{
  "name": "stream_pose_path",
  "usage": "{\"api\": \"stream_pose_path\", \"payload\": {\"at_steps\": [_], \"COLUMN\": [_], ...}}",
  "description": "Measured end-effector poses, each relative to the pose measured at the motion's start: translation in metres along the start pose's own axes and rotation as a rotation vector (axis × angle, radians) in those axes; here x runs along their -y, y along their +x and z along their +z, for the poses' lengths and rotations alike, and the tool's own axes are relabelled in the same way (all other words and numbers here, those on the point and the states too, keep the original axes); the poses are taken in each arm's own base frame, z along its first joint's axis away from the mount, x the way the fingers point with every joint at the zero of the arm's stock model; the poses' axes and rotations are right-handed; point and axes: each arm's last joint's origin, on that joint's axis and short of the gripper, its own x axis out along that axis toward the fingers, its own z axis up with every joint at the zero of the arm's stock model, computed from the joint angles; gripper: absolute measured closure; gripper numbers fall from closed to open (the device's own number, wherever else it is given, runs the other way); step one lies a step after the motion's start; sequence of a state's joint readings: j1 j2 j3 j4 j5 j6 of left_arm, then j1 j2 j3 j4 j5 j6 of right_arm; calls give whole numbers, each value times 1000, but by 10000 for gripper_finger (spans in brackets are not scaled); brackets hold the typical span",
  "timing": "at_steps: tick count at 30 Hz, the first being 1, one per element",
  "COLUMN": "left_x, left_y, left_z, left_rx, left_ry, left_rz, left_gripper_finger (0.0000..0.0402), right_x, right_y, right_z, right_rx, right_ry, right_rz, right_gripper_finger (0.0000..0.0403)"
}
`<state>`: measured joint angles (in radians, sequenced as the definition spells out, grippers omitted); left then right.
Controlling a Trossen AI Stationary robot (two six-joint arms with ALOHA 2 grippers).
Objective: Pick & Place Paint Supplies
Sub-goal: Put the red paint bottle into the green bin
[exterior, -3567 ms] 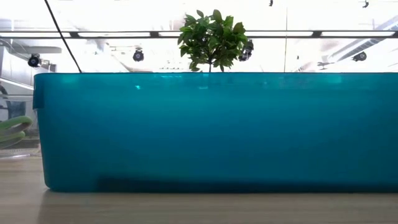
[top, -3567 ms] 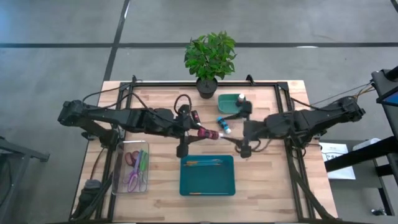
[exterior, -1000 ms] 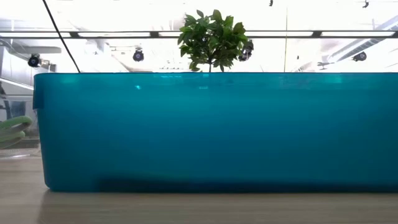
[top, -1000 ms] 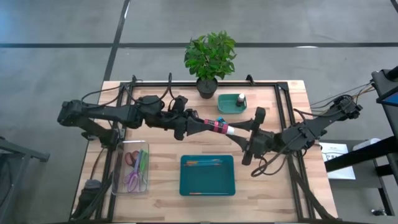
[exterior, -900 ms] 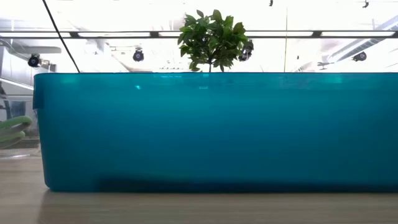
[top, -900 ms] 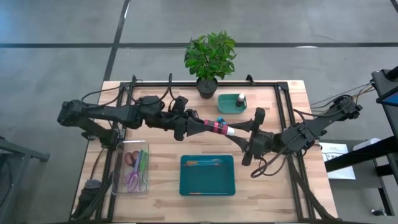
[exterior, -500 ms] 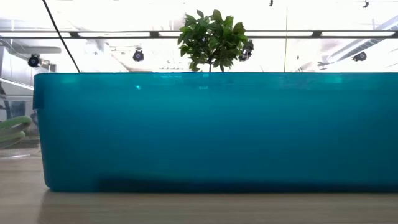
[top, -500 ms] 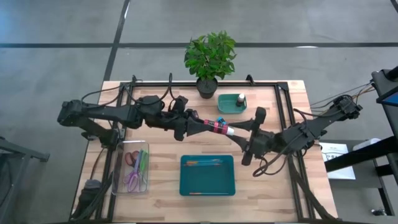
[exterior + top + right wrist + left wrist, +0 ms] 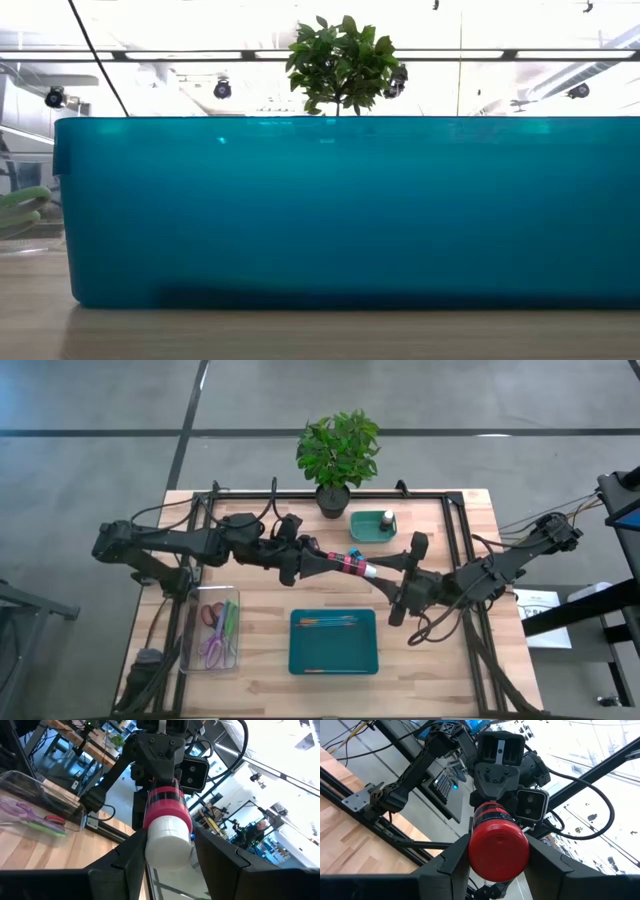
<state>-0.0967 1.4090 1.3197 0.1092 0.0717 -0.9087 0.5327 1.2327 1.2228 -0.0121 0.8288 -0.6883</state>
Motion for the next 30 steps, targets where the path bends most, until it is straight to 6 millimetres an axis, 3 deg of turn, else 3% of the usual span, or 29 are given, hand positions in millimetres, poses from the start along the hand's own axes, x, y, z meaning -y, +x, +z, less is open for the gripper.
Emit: {"api": "stream_pose_path", "payload": {"at_steps": [3,8,18,30], "left_x": [0,0,-2,-9], "left_y": [0,0,0,-2], "left_z": [0,0,-2,-11], "left_rx": [-1,0,-24,-177], "left_ry": [0,3,17,219], "left_rz": [0,0,25,29], "left_gripper_finger": [241,241,241,241], "right_x": [0,0,0,-6], "right_y": [0,0,0,-8], "right_z": [0,0,0,4], "right_rx": [-1,-1,4,30], "right_ry": [-23,-26,-17,-20], "right_rz": [0,0,-5,33], "right_gripper_finger": [246,292,292,292]}}
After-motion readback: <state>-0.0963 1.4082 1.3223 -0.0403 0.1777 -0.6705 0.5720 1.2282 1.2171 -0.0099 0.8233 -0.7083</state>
